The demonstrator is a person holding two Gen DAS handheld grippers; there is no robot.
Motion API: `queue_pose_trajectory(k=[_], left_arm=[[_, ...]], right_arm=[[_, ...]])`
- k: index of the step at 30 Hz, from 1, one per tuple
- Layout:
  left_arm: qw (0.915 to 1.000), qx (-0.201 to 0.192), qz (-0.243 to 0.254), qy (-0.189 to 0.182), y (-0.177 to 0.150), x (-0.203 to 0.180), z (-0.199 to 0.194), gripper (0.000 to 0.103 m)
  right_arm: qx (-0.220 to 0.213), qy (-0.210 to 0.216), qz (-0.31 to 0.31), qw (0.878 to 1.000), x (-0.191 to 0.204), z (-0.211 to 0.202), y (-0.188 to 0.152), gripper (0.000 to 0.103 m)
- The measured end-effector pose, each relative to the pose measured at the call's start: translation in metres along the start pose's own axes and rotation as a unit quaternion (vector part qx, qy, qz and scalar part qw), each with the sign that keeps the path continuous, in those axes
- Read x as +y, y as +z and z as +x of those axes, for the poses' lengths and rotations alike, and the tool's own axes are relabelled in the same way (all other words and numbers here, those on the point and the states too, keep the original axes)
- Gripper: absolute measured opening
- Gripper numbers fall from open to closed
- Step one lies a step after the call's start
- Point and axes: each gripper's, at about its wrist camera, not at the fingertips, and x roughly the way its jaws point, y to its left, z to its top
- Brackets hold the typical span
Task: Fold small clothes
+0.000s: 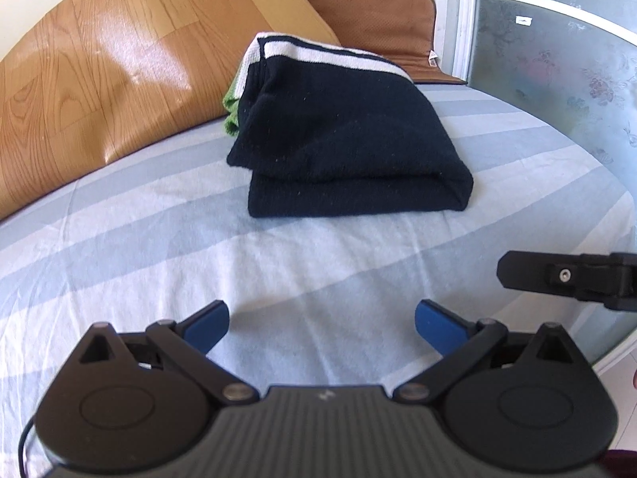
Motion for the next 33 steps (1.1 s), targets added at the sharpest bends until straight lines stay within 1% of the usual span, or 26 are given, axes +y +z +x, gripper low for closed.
queue_pose_trajectory(k=[3, 8, 10, 12, 16, 19, 33], left_arm=[[1.0, 0.007, -0.004, -0.001, -0.001, 0.002, 0.003, 0.103], [1.0, 0.009, -0.001, 0.001, -0.002, 0.002, 0.003, 0.103], [1.0, 0.009, 0.002, 0.003, -0.002, 0.001, 0.003, 0.103], [0.9999, 0.01, 0.006, 0.005, -0.003, 0.0, 0.004, 0.103], [0.9998, 0.009, 0.014, 0.011, -0.004, -0.002, 0.005, 0.103], [0.9998, 0.009, 0.014, 0.012, -0.003, -0.003, 0.005, 0.103], [0.9998, 0.008, 0.017, 0.012, -0.004, -0.002, 0.005, 0.103]], right_arm=[[-0.001, -0.004, -0.003, 1.0, 0.002, -0.001, 0.0, 0.091], [-0.03, -0.038, -0.029, 0.998, 0.012, -0.008, -0.001, 0.091], [-0.025, -0.042, -0.03, 0.998, 0.012, -0.006, -0.001, 0.091], [-0.011, -0.045, -0.022, 0.999, 0.008, 0.0, -0.002, 0.091], [-0.004, -0.029, -0.021, 0.999, 0.007, 0.003, -0.003, 0.103], [-0.001, -0.032, -0.032, 0.999, 0.01, 0.005, -0.003, 0.103], [-0.004, -0.038, -0.039, 0.999, 0.013, 0.008, -0.003, 0.103]])
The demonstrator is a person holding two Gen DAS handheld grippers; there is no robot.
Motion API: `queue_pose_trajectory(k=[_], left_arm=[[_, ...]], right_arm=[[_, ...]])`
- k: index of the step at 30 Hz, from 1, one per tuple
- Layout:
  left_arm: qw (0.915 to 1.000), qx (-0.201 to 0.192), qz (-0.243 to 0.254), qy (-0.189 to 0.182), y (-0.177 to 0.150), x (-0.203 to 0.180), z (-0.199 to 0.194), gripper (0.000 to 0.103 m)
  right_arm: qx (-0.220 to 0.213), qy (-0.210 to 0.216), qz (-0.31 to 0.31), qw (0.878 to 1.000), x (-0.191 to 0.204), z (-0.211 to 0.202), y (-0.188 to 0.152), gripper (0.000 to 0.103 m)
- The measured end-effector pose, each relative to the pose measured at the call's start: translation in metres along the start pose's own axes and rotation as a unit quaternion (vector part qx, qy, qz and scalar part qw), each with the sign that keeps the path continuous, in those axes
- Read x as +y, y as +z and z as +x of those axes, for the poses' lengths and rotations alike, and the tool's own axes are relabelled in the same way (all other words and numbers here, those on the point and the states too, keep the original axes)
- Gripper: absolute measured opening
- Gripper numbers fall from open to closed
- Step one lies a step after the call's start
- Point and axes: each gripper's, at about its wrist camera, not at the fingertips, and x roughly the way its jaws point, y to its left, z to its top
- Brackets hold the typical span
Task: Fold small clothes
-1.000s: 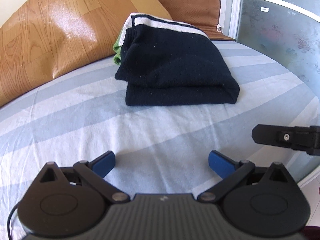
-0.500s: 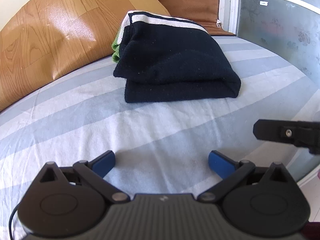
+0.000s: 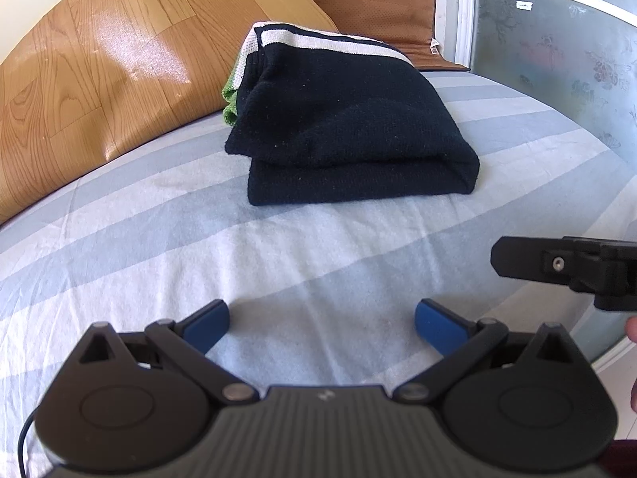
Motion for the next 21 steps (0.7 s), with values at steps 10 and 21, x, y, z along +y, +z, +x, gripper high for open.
queue_pose_trajectory(k=[10, 21], left_arm=[[1.0, -0.002, 0.001, 0.0, 0.0, 0.0001, 0.0005, 0.103], [1.0, -0.005, 0.002, 0.0, -0.0001, -0.0002, 0.0004, 0.103]], right_arm=[[0.002, -0.003, -0.006, 1.0, 0.0011, 0.0003, -0.0006, 0.103], [0.003, -0.001, -0.002, 1.0, 0.0003, 0.0014, 0.0016, 0.103]])
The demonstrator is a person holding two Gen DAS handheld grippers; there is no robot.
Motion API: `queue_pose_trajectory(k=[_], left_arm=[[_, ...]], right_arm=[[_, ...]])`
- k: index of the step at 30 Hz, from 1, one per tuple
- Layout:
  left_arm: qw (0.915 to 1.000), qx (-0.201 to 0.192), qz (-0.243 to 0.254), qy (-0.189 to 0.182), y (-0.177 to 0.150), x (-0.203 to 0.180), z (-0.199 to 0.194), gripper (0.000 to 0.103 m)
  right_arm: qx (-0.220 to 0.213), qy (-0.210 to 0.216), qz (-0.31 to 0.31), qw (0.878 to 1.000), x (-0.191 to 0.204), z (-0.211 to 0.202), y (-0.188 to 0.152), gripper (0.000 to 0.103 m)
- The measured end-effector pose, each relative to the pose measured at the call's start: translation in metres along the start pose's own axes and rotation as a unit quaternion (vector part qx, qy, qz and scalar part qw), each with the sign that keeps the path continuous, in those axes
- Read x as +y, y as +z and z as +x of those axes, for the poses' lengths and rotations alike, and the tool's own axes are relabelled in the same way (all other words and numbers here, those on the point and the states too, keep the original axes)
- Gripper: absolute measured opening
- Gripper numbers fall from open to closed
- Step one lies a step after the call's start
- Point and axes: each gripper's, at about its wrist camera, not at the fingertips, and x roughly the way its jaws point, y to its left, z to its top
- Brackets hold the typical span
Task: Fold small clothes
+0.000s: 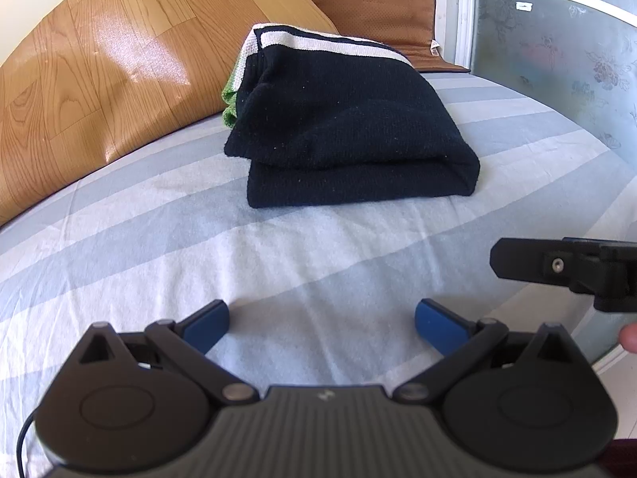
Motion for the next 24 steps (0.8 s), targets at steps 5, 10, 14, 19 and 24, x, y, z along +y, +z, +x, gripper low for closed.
queue_pose_trajectory(k=[5, 10, 14, 19, 24], left_arm=[[1.0, -0.001, 0.001, 0.0, 0.0001, -0.0003, 0.0003, 0.103], [1.0, -0.001, 0.001, -0.001, 0.0, 0.0, 0.0004, 0.103], [1.0, -0.001, 0.001, -0.001, 0.0006, 0.0, 0.0006, 0.103], [1.0, -0.002, 0.002, -0.002, 0.0003, 0.0004, 0.0004, 0.103], [1.0, -0.001, 0.002, -0.002, -0.0002, 0.0005, 0.0001, 0.103]], right_arm=[[0.0, 0.003, 0.008, 1.0, -0.0018, -0.0007, 0.0014, 0.103], [-0.005, 0.001, 0.006, 1.0, -0.0018, -0.0018, 0.0016, 0.103], [-0.003, 0.001, 0.007, 1.0, -0.002, -0.0006, 0.0016, 0.103], [0.0, 0.0, 0.006, 1.0, -0.0014, 0.0001, 0.002, 0.103], [0.001, 0.0, 0.007, 1.0, -0.002, 0.0002, 0.0031, 0.103]])
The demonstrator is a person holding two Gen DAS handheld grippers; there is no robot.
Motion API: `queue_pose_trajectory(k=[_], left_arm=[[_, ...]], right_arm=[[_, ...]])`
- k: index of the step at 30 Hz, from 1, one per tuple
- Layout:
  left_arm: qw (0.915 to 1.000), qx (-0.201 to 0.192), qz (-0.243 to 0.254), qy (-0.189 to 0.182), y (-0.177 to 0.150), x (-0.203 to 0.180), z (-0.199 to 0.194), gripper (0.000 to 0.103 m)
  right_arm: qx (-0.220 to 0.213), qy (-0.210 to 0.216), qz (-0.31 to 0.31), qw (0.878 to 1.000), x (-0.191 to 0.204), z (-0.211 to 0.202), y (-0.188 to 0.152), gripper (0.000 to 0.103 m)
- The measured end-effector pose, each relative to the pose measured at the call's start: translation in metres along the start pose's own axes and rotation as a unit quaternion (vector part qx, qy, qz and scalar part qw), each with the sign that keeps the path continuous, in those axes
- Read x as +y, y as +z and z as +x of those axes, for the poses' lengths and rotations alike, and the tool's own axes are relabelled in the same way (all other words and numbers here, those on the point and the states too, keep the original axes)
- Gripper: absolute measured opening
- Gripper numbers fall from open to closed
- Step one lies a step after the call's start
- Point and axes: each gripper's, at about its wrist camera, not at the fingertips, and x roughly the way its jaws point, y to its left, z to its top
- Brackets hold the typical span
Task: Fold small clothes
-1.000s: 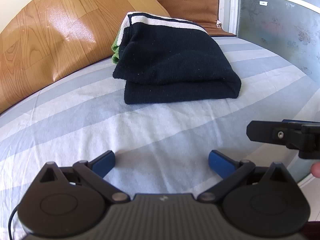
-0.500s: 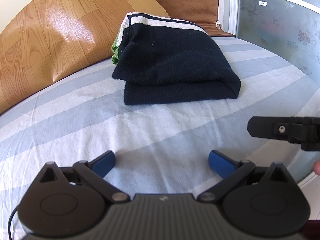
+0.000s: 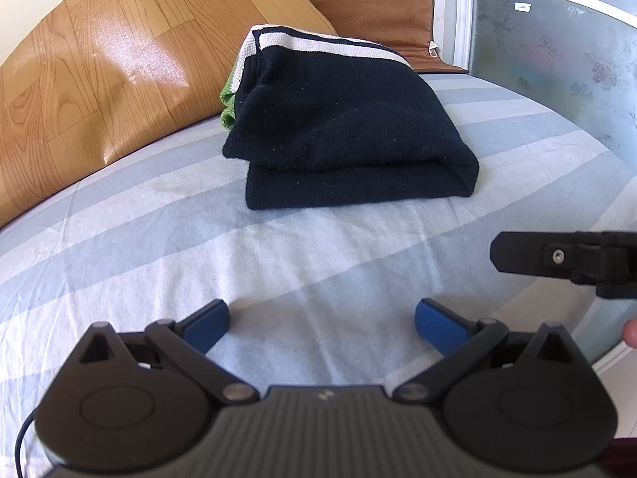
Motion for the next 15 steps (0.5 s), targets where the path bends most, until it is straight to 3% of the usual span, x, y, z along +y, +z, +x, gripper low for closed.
queue_pose_trajectory(k=[15], left_arm=[[1.0, 0.0, 0.0, 0.001, 0.0001, -0.0003, -0.0005, 0.103]], right_arm=[[-0.001, 0.003, 0.002, 1.0, 0.0013, 0.0004, -0.0012, 0.103]])
